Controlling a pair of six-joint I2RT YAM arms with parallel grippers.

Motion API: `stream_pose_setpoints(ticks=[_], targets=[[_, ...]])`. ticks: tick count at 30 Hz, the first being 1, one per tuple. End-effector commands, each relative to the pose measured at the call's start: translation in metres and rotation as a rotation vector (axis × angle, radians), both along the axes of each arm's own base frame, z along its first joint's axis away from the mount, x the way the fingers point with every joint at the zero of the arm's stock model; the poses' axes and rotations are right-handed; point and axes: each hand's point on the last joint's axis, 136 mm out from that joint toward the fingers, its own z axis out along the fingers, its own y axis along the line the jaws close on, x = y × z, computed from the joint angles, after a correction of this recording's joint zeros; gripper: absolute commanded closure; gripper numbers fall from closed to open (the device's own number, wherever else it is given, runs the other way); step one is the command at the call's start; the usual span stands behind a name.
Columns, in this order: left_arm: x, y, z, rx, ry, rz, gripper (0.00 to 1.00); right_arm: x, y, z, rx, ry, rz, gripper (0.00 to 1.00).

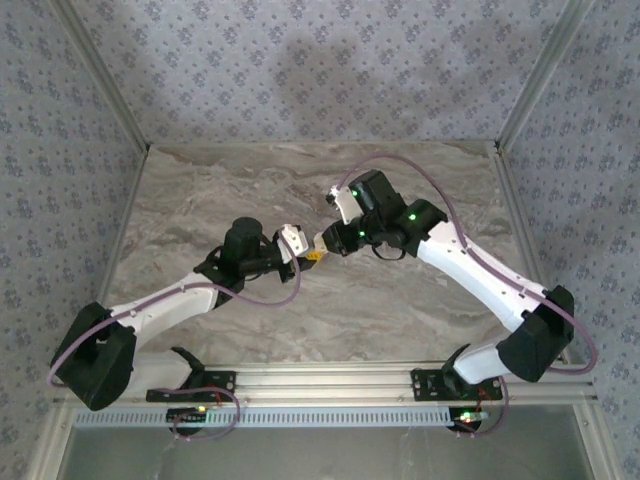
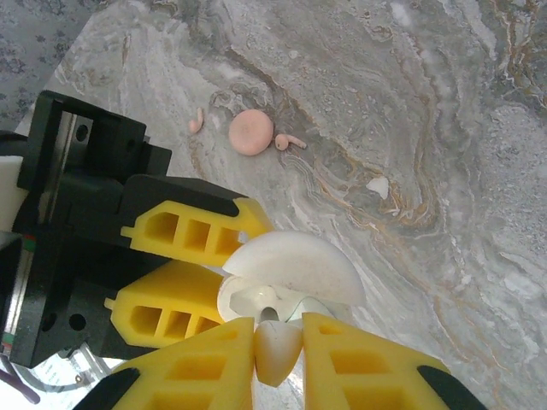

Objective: Insert the wireless bluetooth earbuds into the charging case

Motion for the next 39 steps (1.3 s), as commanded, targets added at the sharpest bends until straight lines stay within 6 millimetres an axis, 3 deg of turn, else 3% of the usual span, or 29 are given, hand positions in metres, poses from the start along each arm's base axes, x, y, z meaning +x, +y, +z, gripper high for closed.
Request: stream_pose_setpoints(ticks=[1,19,33,39], targets=[[0.0,-0.007,0.03,-0.071,-0.048,-0.026,0.87,-0.004,-0.001,-0.003,-0.013,-0.006,0.004,0.81],[0.002,-0.008,0.041,-0.129,-0.03,-0.008,0.87,0.001,0.003,0.005,0.003,-0.061,-0.005,0.81],[0.004,-0.011,0.041,-0.163,0.015,0.003,0.87,0.008,-0.003,0.047,0.112,-0.194,-0.074,0.81],[0.007,-0.013,0.048,-0.217,0.044,0.013,0.87,0.016,-0.004,0.053,0.133,-0.27,-0.124,0.81]])
